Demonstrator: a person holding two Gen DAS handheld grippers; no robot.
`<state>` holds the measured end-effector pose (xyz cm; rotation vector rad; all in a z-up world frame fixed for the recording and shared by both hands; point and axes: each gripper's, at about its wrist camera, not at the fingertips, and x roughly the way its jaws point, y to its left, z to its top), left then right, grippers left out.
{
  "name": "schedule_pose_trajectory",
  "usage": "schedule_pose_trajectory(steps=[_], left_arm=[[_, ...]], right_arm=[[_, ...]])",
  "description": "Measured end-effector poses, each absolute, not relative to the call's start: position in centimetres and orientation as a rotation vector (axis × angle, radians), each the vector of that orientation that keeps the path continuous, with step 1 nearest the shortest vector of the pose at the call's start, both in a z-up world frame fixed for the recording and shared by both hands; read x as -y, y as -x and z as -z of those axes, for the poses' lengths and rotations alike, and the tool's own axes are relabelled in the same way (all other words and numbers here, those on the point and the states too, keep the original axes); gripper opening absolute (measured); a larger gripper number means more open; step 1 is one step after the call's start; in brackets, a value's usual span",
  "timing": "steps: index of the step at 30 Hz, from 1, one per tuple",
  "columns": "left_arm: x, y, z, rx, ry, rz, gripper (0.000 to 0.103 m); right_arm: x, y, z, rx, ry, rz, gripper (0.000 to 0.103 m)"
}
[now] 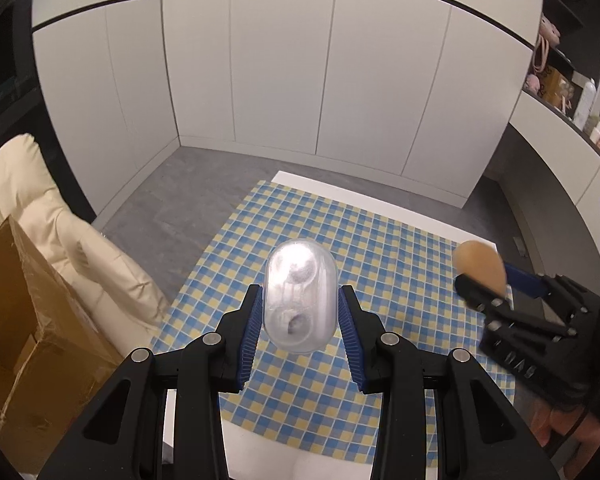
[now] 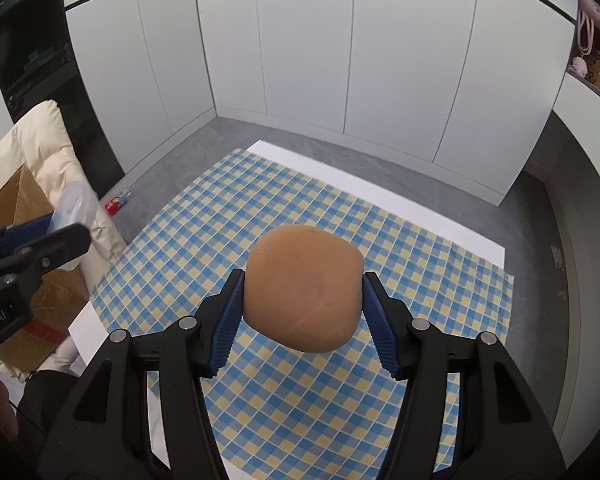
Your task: Organize objects
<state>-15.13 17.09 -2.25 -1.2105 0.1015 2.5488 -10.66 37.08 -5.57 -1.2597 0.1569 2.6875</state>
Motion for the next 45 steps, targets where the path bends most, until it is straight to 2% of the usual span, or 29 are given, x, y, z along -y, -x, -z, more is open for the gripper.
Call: schedule_pose_trajectory(steps=[27,45], left_arm=[[-14.9,15.5,1.9,-0.081,1.201,-2.610,0.038],[-11.3,15.2,2.2,-0.085,1.205,-2.664,0.038]], right_arm=[[-36.5,10.6,4.7,-0.150,1.229,-2.719,0.060],[-31.7,13.0,4.5,-0.102,1.256,-2.801,0.060]])
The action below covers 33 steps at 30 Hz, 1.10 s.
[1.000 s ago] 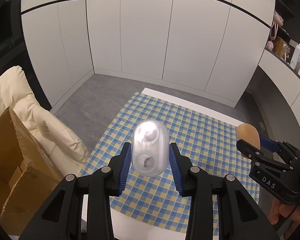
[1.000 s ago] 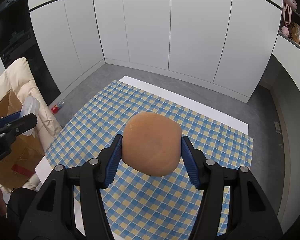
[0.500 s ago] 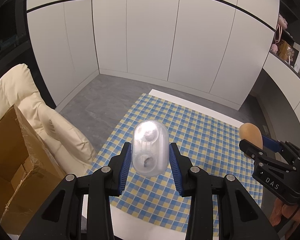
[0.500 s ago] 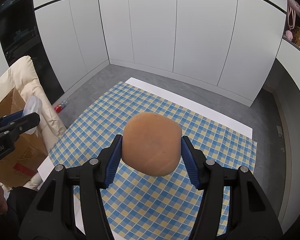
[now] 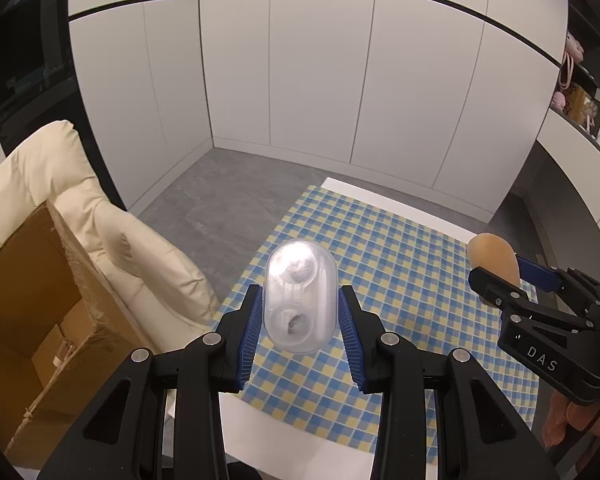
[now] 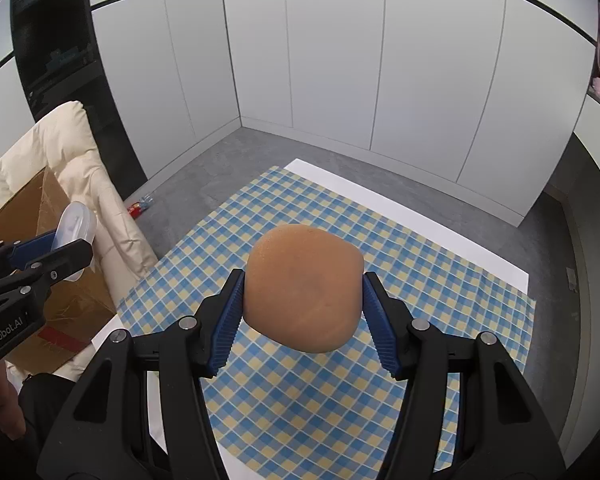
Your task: Organize objects
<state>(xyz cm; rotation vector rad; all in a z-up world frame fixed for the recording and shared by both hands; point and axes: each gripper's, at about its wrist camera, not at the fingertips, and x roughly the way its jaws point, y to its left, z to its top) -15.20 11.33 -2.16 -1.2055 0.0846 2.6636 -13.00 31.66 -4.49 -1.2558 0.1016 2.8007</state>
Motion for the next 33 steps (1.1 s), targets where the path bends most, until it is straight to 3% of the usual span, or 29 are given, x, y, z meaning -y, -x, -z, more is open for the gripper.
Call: schedule_pose_trajectory(steps=[33], left_arm=[[-2.4,15.3,1.8,-0.026,1.225,-2.790,0.038]], right_arm=[[-22.4,15.9,3.6,-0.008,1.289,-2.940,0.060]])
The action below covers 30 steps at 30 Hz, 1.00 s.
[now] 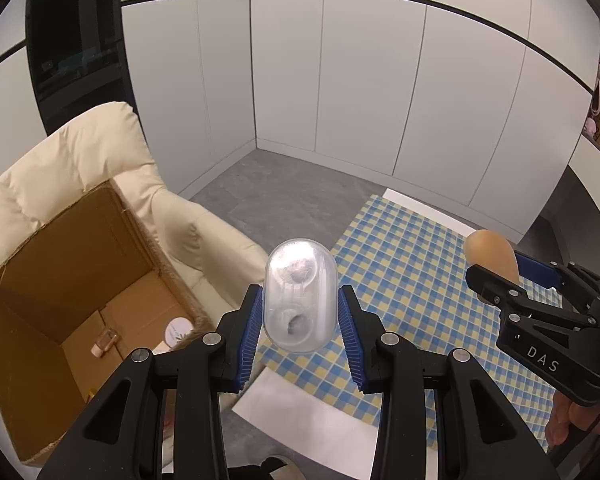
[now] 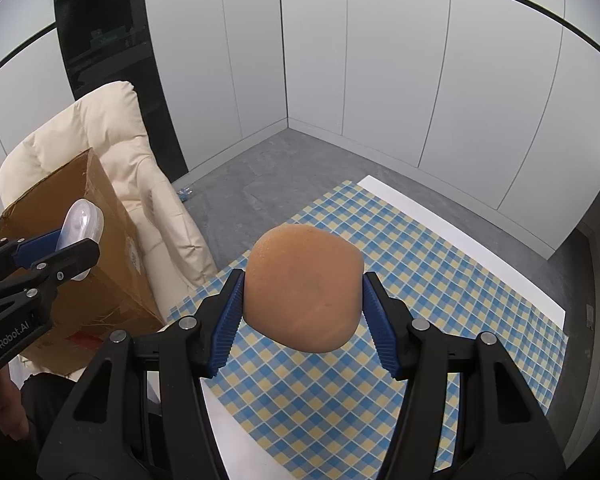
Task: Organize objects
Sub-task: 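Lower the clear case with the left tool into the box while the right tool lowers the bun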
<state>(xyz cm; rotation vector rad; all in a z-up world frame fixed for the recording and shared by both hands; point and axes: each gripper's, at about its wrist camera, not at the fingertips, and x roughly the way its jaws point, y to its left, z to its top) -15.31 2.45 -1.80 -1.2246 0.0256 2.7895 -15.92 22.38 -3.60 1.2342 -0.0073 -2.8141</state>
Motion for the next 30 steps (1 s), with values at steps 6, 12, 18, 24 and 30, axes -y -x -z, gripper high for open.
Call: schedule_pose_trajectory(steps=[6,12,18,24,30], left_arm=[[-0.6,15.3,1.8,-0.010,1.236,-2.815,0.038],[1.0,15.0,1.8,0.004,1.244,-2.840,0.038],[2.6,14.6,1.8,0.022,1.255,-2.866,0.038],[4.3,14.3,1.8,0.041,1.263,-2.890,0.038],[6.2,13.8,1.7,0.063,1.279,-2.916,0.038]], right_arm=[[-20.6,16.5,3.5,-0.010,-1.220,2.792,0.060],[-18.9,17.0,3.3,-0.023,-1.208,2.770,0.060],[-17.0,17.3,3.1,-0.048,-1.191,2.742,0.060],[-15.0,17.6,3.0,-0.067,-1.177,2.720,0.060],[-13.0,18.1,3.0,-0.081,-1.166,2.699,0.060]])
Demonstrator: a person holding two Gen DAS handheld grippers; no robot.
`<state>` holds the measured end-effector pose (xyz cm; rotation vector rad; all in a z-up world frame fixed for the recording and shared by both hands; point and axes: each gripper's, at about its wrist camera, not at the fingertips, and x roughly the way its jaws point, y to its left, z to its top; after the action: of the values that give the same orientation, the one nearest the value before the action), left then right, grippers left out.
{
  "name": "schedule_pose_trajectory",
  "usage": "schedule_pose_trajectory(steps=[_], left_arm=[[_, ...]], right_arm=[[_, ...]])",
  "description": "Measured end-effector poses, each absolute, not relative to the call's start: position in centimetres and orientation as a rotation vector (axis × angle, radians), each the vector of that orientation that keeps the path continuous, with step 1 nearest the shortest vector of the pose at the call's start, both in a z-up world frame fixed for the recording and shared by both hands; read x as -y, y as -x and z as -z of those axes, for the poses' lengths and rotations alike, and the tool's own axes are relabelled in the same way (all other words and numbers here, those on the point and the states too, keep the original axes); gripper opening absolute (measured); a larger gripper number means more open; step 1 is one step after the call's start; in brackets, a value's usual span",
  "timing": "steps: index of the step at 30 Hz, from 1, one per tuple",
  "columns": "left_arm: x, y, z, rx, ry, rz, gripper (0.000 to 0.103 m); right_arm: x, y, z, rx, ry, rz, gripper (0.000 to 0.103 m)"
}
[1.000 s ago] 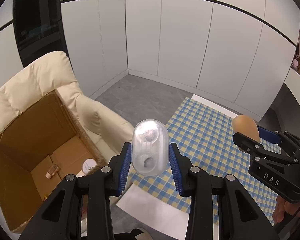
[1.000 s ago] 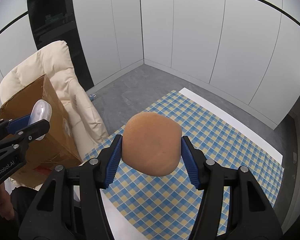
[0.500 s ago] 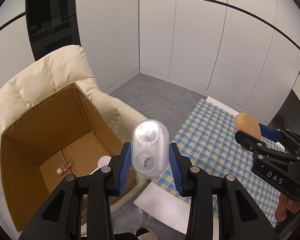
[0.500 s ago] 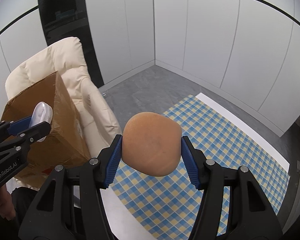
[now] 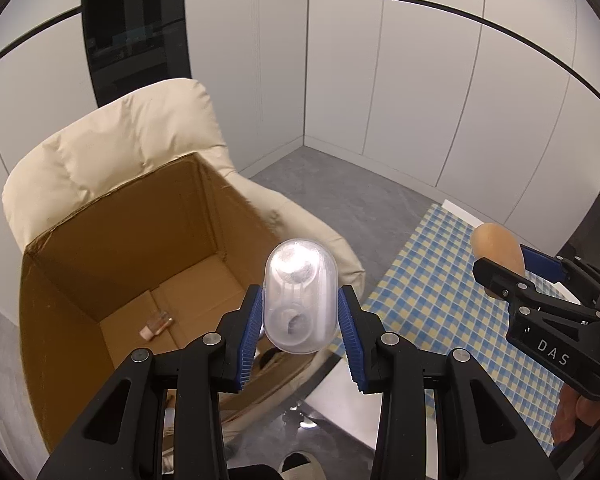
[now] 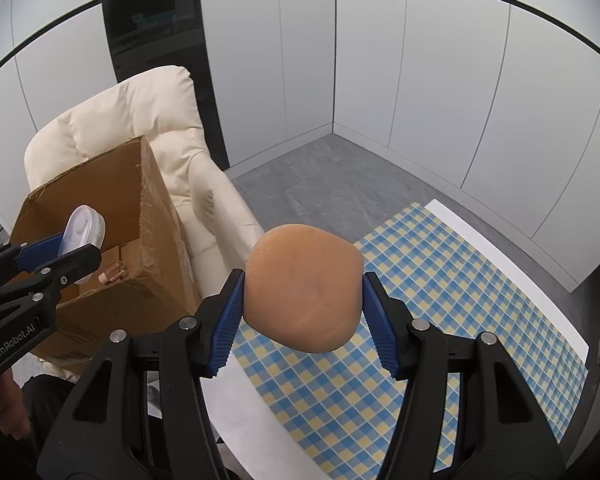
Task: Organize objects
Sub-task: 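Lower the clear case with the left tool into the box while the right tool lowers the bun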
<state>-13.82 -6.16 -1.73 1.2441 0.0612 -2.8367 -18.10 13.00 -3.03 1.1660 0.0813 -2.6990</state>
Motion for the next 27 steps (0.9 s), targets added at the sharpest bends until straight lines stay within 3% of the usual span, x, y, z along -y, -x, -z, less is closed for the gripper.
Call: schedule_pose_trajectory(steps=[27], left_arm=[[14.2,10.9,1.6,-0.130,-1.183,2.723,0.038]], right_arm=[[-3.0,18.5,2.9,-0.169,-1.095,2.588,0.060]])
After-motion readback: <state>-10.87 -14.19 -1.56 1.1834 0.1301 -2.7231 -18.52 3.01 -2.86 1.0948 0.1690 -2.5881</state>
